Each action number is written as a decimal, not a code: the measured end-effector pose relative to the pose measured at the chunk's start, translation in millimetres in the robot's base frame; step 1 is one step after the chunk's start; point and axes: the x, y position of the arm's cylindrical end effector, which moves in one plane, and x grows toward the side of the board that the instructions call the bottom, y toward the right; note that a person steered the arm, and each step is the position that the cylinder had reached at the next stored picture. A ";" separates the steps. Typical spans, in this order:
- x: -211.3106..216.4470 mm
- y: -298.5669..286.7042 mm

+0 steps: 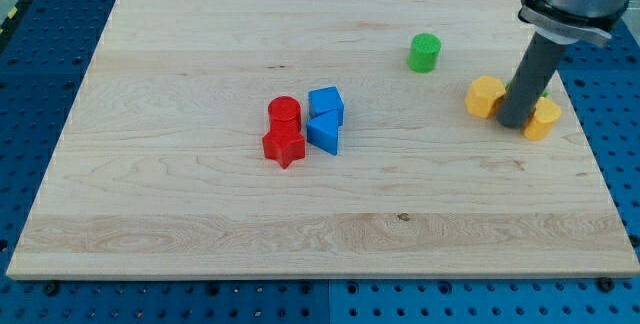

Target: Slide the green circle towards the center right of the board

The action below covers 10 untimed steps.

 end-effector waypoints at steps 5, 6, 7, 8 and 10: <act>-92.0 -133.9; -156.8 -162.0; -169.6 -163.0; -169.6 -130.4; -167.9 -100.7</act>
